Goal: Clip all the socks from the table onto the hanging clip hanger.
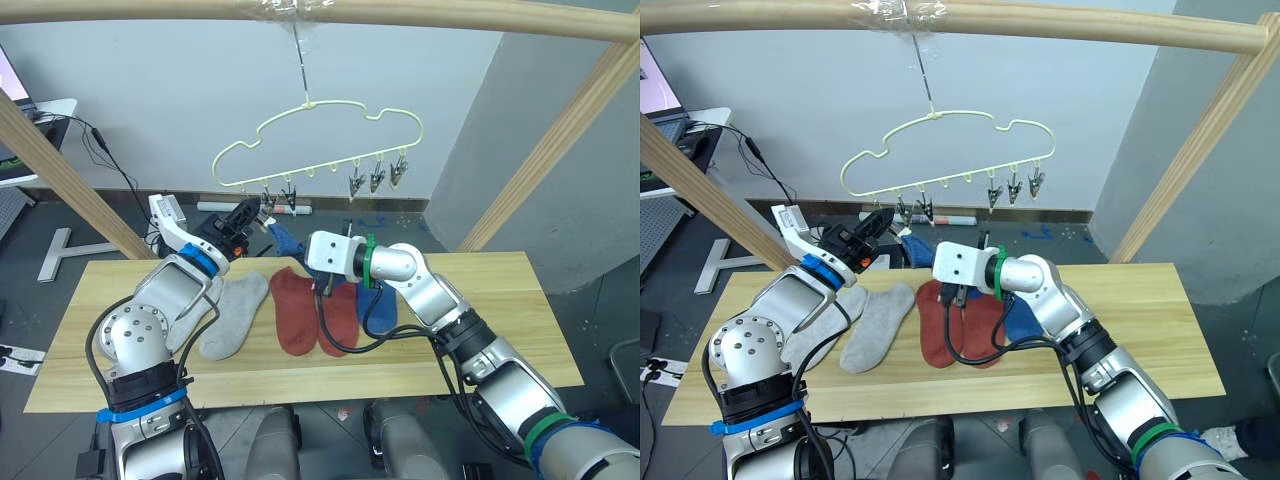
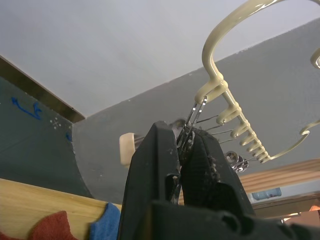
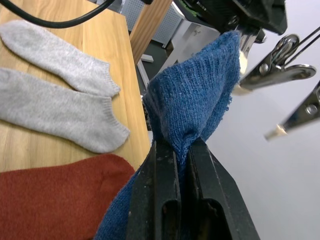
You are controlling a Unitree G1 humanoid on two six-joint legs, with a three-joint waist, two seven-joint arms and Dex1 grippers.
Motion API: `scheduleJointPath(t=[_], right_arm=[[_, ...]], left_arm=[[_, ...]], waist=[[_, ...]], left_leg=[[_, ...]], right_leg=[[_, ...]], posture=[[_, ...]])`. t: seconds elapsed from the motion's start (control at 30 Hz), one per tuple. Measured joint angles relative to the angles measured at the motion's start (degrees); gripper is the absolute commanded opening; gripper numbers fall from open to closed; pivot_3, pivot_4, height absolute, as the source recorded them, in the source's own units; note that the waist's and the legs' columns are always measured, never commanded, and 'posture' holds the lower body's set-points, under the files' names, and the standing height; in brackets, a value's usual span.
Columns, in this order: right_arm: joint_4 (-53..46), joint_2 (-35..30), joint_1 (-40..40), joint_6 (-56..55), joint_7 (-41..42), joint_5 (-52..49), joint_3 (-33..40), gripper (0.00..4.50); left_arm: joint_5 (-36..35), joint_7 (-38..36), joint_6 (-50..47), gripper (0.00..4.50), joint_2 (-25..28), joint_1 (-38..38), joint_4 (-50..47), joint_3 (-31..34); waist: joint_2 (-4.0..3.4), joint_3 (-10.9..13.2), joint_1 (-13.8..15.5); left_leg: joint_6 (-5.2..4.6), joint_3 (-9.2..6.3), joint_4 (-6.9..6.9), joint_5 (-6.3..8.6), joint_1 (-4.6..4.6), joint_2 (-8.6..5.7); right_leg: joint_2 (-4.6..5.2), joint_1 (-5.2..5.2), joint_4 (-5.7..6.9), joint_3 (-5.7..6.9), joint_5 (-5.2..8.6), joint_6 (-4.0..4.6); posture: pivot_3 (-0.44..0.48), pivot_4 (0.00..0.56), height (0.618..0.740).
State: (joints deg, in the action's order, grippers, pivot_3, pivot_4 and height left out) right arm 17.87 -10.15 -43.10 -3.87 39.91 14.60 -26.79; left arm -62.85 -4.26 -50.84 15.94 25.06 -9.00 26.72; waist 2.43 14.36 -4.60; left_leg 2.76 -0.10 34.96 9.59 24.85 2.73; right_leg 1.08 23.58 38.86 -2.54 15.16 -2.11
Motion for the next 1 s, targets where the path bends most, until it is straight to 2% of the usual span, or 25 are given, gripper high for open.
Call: scheduleJointPath(t=[0.53,1.0], right_arm=[[2.4,-0.3,-1.0,-5.5,-1.5,4.5,-1.2,0.03],[3.6,-0.6,-2.3,-6.8,-3.5,4.6,-1.2,0.03]], left_arm=[[-0.2,-0.2,-0.1,0.20,0.1,0.0,0.0,-1.4],[-0.2,-1.0,0.0,0.20,0.6,-0.6,0.0,-1.5]], waist=[[0.00,0.0,0.0],[0.00,0.0,0.1]], left_leg=[[0.00,0.00,0.00,0.00,0.00,0.00],[0.01,-0.01,0.00,0.00,0.00,0.00]], right_leg=[[0.00,0.00,0.00,0.00,0.00,0.00],[0.00,0.00,0.00,0.01,-0.01,0.02]], posture=[[-0.050,0.216,0.740],[-0.051,0.218,0.740]])
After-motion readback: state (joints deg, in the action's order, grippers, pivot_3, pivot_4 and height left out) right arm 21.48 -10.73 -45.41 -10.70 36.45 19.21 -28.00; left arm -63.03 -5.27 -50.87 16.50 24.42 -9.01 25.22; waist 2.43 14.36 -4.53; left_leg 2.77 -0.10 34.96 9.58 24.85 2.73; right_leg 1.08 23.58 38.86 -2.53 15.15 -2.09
